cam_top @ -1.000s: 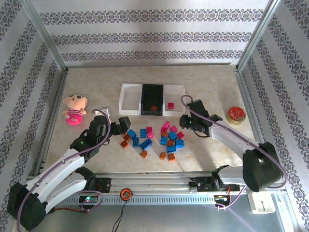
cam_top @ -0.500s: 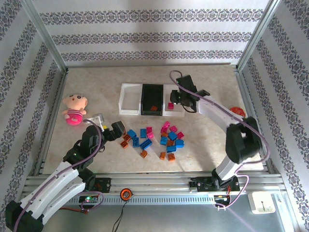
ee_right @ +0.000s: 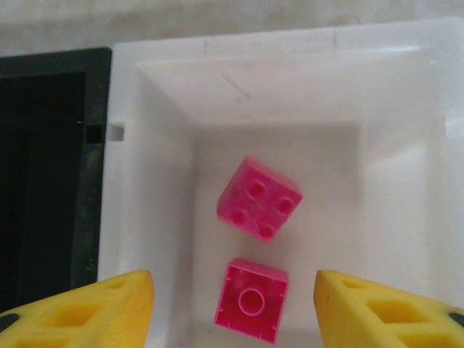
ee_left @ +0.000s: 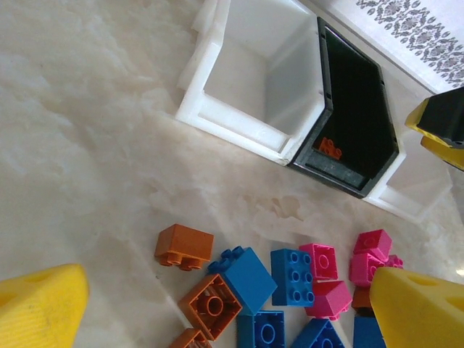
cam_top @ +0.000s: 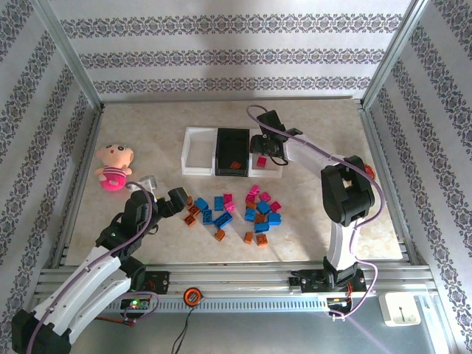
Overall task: Sort the legos into containers by color
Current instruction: Place the lego in the container, then pick up the lego from the center of the table.
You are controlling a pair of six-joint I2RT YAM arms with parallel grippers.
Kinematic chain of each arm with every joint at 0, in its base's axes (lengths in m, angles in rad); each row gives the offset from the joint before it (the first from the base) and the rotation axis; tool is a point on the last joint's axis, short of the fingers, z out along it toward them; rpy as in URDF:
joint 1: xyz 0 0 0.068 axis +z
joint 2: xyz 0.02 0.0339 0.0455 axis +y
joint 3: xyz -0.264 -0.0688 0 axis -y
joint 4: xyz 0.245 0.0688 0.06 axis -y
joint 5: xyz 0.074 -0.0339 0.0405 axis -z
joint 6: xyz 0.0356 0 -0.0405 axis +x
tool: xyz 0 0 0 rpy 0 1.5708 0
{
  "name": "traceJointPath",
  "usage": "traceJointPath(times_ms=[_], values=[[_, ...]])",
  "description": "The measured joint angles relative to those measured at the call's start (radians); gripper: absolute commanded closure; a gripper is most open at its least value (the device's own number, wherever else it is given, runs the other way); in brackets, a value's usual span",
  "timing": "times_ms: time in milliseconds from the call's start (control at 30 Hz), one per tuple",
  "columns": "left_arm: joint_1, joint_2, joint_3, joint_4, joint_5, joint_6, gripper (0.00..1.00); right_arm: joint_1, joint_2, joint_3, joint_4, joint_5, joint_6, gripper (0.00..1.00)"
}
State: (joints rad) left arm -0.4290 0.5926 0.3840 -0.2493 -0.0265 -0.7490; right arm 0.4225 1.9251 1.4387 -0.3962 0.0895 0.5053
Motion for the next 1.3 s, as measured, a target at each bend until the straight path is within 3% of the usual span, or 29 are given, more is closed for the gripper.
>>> traceJointPath(times_ms=[200, 433, 633, 833, 1300], values=[[0.030, 0.029, 0.006, -0.002, 0.065, 0.010, 0.01, 0.001, -0.152, -0.114, 0.023, -0.026, 0.006, 0.37], [0.051, 0.300, 0.094, -0.004, 0.106, 0.047, 0.13, 0.027, -0.364, -0.327, 0.063, -0.055, 0.016, 0.37], [0.059, 0.557, 0.135, 0.035, 0.115, 0.068, 0.21, 0.034, -0.395, -0.436, 0.064, -0.065, 0.019, 0.37], [0.078, 0.716, 0.170, 0.118, 0.127, 0.077, 0.26, 0.034, -0.439, -0.461, 0.065, -0.070, 0.019, 0.37], [0.078, 0.834, 0.198, 0.217, 0.169, 0.097, 0.52, 0.033, -0.470, -0.482, 0.079, -0.072, 0.019, 0.36]])
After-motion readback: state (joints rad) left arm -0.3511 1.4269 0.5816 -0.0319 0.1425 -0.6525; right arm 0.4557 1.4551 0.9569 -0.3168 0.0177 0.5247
